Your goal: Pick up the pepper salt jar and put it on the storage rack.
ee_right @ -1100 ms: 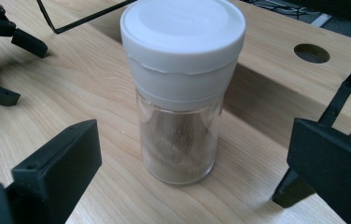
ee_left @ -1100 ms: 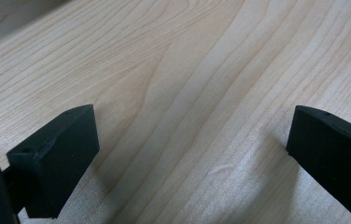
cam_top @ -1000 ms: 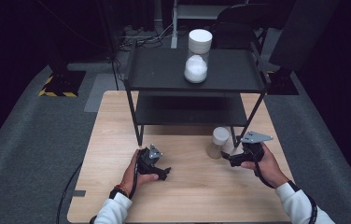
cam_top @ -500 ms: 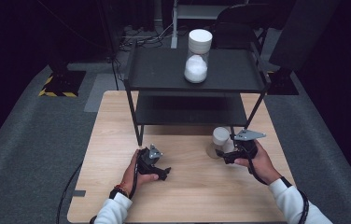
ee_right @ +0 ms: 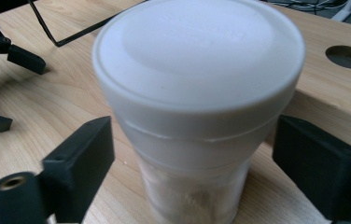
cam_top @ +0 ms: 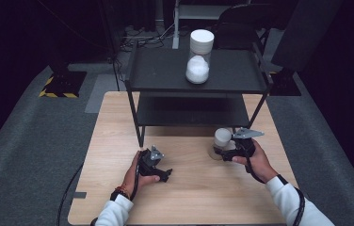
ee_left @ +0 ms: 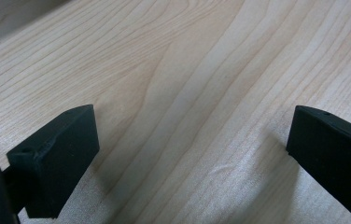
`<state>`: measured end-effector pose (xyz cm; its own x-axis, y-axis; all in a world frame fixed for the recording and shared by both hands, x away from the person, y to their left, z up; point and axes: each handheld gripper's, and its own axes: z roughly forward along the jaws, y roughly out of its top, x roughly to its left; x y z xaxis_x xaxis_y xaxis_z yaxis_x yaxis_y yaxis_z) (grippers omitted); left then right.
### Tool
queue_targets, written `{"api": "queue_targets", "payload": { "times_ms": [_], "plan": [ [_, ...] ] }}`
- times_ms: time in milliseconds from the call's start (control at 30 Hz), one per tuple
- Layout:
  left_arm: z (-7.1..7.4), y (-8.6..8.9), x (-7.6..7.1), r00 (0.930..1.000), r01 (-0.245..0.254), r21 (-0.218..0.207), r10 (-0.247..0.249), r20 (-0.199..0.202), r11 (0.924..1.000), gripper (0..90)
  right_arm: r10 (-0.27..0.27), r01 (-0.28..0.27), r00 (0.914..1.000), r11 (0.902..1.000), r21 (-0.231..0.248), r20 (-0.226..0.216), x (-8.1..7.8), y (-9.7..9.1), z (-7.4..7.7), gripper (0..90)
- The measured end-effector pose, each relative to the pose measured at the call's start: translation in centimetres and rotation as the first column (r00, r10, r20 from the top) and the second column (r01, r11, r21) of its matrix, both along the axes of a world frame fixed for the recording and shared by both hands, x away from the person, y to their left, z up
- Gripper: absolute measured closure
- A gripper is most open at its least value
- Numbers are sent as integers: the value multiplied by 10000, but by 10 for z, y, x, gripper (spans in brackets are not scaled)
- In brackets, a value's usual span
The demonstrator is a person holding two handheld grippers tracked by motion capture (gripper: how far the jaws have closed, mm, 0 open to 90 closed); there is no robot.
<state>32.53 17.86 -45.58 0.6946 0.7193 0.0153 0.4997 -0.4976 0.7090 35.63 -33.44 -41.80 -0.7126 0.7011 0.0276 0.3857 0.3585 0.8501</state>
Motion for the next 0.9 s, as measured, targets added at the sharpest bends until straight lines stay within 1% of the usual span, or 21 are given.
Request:
{"api": "queue_targets", "payload": {
  "times_ms": [67, 167, 233, 300, 400, 433, 500, 567, 633, 900],
  "plan": [
    [0, 0, 0, 10000, 0, 1, 0, 0, 10000, 23, -8, 8, 10000, 9999, 136, -22, 2, -1, -2, 160],
    [0, 0, 0, 10000, 1, -1, -1, -2, 10000, 23, 89, -90, 10000, 9996, 273, 17, 3, -2, -4, 174],
    [0, 0, 0, 10000, 1, 1, -1, -2, 10000, 23, 105, -106, 9999, 9996, 276, 57, 4, -1, -5, 210],
    [0, 0, 0, 10000, 1, 0, -1, -1, 10000, 23, 94, -97, 9999, 9995, 316, 113, 5, -1, -5, 227],
    [0, 0, 0, 10000, 2, -2, -2, -4, 10000, 23, 96, -105, 9993, 9997, 222, 371, 3, 1, -6, 291],
    [0, 0, 0, 10000, -2, -2, 2, -2, 10000, 23, 188, -196, 9992, 9995, 232, 352, 4, 1, -6, 311],
    [0, 0, 0, 10000, 1, -3, -1, -9, 10000, 23, 282, -288, 9981, 9995, 97, 547, 4, 2, -6, 336],
    [0, 0, 0, 10000, -1, -1, 1, -2, 10000, 23, 316, -317, 9974, 9995, 1, 652, 3, 3, -5, 341],
    [0, 0, 0, 10000, 1, -3, -1, -1, 10000, 23, 329, -331, 9971, 9995, 20, 686, 2, 3, -6, 343],
    [0, 0, 0, 10000, -3, -3, 3, -3, 10000, 23, 143, -152, 9979, 9998, 147, 625, -4, 0, -5, 344]
  ]
}}
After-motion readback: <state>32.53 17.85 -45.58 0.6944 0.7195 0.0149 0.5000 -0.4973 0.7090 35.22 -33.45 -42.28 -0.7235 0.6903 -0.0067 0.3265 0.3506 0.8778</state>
